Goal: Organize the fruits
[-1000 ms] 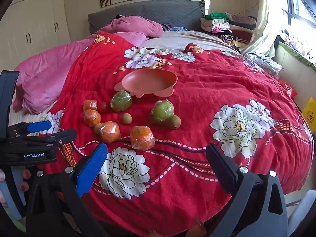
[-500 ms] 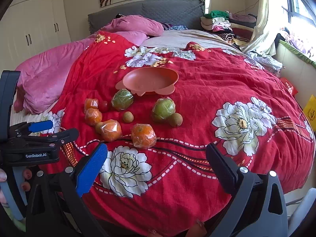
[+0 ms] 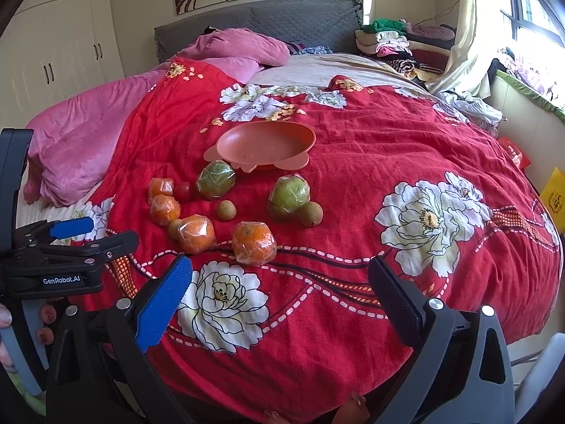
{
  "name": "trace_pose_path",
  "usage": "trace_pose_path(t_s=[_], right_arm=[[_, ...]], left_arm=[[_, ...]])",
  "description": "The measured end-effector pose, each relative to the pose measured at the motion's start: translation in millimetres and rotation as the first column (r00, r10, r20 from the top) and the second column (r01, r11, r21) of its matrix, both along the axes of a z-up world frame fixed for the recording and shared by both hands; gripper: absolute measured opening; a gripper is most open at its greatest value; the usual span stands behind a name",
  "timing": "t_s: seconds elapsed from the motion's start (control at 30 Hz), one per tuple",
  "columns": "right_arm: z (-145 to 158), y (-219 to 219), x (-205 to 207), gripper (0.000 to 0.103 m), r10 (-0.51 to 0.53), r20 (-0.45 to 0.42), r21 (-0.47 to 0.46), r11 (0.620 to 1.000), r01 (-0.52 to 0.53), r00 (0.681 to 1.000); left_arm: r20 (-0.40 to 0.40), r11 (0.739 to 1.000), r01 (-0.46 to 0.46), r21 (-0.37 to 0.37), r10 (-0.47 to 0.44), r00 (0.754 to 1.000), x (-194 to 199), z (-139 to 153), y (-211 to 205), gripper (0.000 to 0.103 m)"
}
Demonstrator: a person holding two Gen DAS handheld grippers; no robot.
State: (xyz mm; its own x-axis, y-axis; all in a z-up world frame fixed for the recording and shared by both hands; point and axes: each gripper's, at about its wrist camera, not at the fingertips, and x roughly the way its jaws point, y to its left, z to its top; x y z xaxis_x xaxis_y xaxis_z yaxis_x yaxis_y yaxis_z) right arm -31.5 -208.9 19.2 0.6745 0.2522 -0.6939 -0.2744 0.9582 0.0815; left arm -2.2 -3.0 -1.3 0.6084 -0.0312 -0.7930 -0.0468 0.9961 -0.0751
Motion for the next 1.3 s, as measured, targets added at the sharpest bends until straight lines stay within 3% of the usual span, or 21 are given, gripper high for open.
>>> trace_pose_path(t_s=[1.3], right_arm=[[-2.3, 0.0, 0.7, 0.099, -0.004, 0.002, -0.006, 1.000, 0.004, 1.000]], left_arm=[[0.000, 1.000, -0.005, 0.002, 0.005, 1.000, -1.3, 5.0, 1.6, 0.094]])
